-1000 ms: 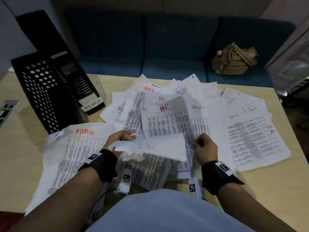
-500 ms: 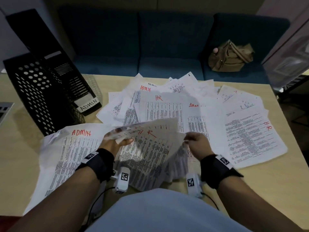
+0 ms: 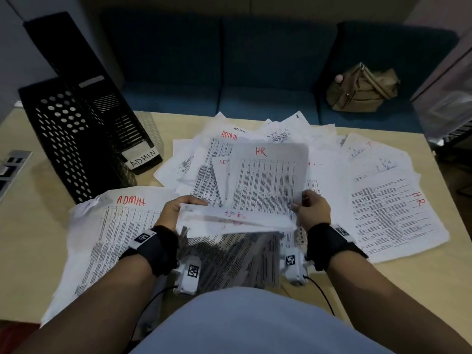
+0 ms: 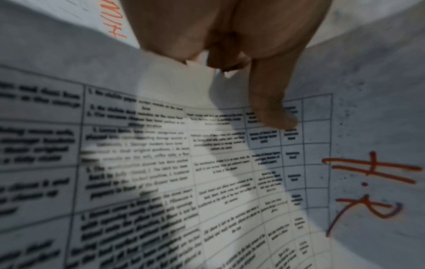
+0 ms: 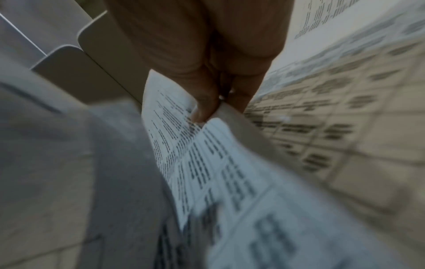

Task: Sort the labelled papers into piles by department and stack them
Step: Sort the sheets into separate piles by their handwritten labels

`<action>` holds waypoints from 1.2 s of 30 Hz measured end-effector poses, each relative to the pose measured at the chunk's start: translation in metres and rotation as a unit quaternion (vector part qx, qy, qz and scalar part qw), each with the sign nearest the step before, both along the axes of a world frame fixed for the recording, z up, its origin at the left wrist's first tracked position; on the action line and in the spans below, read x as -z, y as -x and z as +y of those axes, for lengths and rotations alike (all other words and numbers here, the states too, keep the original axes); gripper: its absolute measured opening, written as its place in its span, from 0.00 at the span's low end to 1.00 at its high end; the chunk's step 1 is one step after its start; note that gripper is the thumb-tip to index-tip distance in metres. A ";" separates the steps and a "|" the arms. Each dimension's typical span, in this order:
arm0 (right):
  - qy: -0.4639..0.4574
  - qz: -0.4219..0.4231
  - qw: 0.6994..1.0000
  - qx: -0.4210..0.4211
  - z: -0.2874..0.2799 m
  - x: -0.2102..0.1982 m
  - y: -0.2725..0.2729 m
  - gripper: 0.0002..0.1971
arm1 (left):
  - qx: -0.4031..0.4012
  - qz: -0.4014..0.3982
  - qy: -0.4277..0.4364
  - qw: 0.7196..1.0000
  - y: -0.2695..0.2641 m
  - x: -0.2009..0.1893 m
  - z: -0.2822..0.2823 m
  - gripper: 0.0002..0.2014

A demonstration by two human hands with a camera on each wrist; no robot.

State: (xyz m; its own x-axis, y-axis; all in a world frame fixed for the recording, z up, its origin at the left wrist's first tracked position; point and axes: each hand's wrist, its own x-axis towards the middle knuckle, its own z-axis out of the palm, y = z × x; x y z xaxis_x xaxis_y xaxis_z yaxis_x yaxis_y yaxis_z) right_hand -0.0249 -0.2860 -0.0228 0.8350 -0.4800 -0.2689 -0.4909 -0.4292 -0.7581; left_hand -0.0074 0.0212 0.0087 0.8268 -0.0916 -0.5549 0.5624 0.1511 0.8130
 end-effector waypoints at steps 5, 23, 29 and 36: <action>-0.170 0.004 0.983 -0.075 0.004 -0.014 0.040 0.21 | 0.014 -0.020 -0.026 0.999 0.002 0.006 -0.010 0.17; 0.216 0.200 0.955 0.045 -0.018 -0.012 0.043 0.60 | 0.019 -0.045 -0.102 0.994 0.027 0.010 0.008 0.14; 0.240 0.278 0.927 0.071 -0.042 -0.008 0.036 0.55 | 0.021 -0.021 -0.162 0.986 0.050 0.018 0.005 0.05; 0.088 0.136 0.978 0.132 -0.056 0.001 0.047 0.30 | 0.079 -0.018 -0.164 0.983 0.067 0.014 -0.002 0.09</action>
